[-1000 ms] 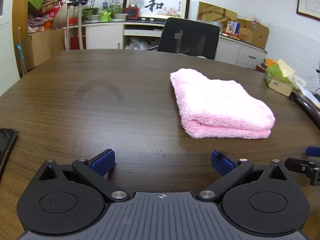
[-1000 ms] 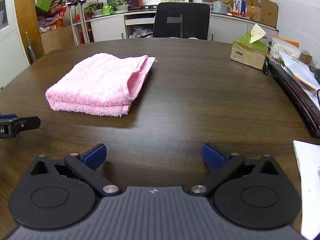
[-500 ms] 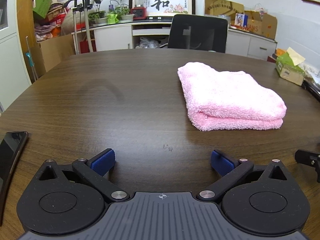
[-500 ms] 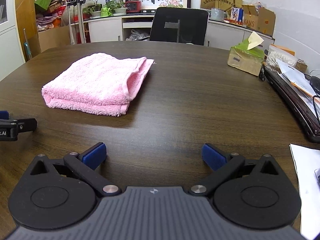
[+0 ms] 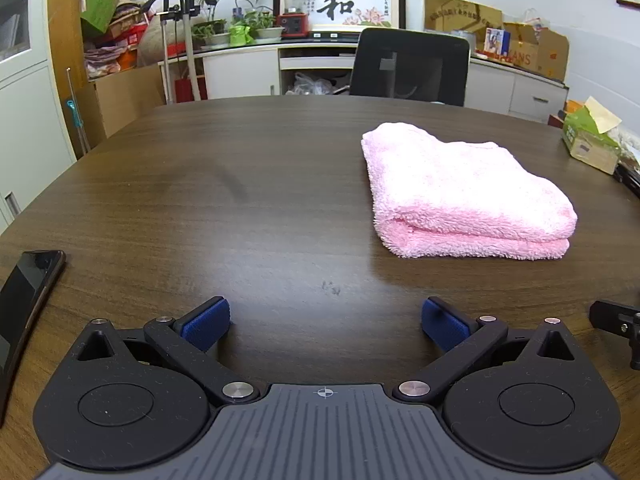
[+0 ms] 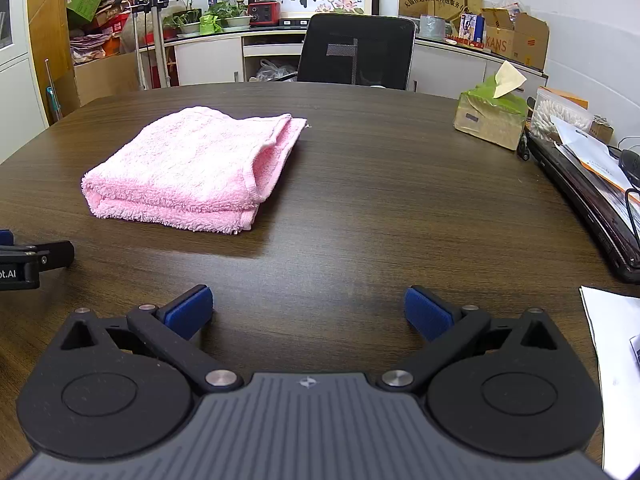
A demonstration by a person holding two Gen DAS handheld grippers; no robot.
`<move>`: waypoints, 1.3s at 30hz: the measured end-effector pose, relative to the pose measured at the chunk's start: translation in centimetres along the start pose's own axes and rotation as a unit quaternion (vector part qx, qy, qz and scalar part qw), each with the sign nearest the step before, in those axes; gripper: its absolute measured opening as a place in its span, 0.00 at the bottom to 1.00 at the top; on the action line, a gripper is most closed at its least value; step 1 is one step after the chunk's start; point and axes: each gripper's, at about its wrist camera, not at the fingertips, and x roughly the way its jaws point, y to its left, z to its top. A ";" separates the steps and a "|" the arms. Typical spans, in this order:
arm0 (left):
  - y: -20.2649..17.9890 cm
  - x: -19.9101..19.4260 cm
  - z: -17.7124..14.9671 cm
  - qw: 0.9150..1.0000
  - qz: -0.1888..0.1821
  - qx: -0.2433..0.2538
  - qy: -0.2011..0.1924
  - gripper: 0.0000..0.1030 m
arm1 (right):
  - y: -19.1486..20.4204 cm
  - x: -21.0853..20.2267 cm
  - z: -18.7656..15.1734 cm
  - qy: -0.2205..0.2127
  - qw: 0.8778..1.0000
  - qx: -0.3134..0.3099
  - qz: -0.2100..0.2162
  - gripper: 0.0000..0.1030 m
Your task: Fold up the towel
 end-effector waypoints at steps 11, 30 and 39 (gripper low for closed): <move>0.0 0.0 0.0 1.000 -0.005 0.004 0.000 1.00 | 0.1 0.0 -0.1 0.000 1.000 0.000 -0.001 1.00; 0.2 0.2 0.1 1.000 -0.010 0.007 0.000 1.00 | 0.4 -0.1 -0.2 -0.001 1.000 0.001 -0.002 1.00; 0.2 0.3 0.1 1.000 -0.012 0.008 0.000 1.00 | 0.4 -0.1 -0.2 -0.001 1.000 0.001 -0.002 1.00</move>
